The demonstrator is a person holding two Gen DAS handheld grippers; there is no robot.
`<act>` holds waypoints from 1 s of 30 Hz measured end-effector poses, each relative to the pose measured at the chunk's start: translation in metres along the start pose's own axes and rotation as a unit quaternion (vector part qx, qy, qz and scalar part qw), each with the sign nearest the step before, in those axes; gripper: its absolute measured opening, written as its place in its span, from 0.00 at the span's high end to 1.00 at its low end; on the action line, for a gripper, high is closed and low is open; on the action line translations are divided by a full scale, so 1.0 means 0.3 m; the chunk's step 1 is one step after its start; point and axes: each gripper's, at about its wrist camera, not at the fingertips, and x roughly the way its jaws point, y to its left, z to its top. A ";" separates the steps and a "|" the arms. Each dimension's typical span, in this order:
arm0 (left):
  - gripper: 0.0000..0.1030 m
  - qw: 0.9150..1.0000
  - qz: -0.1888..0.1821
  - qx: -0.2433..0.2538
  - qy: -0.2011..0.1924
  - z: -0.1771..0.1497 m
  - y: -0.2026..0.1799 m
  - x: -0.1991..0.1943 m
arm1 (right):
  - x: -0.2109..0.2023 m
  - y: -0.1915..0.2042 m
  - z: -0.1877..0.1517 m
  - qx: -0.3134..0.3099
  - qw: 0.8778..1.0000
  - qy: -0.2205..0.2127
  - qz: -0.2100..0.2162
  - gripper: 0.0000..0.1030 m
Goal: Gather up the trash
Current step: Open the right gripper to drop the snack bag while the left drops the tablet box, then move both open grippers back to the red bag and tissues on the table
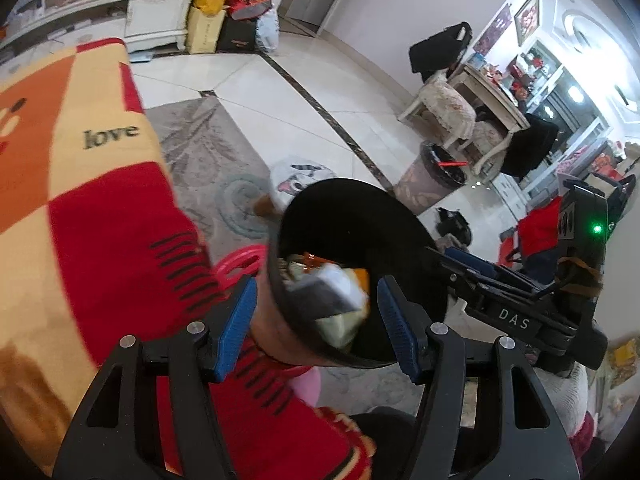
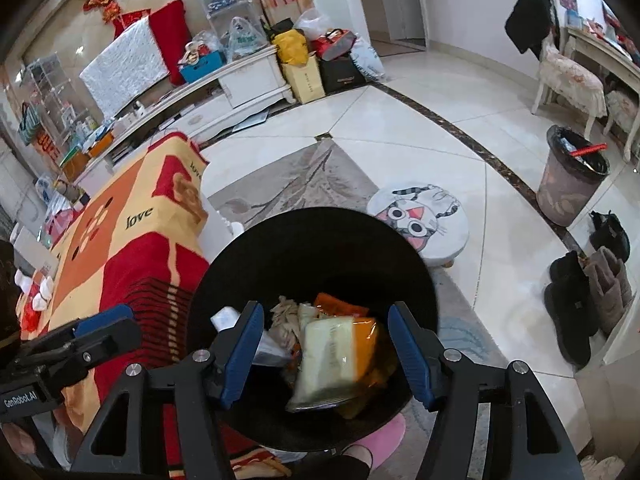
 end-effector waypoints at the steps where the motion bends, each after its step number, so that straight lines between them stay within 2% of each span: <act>1: 0.40 1.000 0.005 -0.001 -0.002 -0.007 0.008 -0.008 | 0.004 0.013 -0.004 -0.003 1.000 0.002 0.002 0.39; 12: 0.40 0.996 0.079 -0.020 -0.029 -0.072 0.158 -0.129 | 0.043 0.206 -0.033 -0.053 0.998 0.021 0.036 0.39; 16: 0.40 0.993 0.102 -0.042 -0.034 -0.111 0.238 -0.174 | 0.058 0.297 -0.048 -0.071 0.996 0.028 0.051 0.38; 19: 0.40 0.990 0.121 -0.055 -0.040 -0.137 0.294 -0.218 | 0.073 0.371 -0.056 -0.087 0.994 0.031 0.062 0.34; 30: 0.40 0.979 0.167 -0.099 -0.063 -0.236 0.483 -0.398 | 0.132 0.670 -0.105 -0.150 0.981 0.053 0.109 0.32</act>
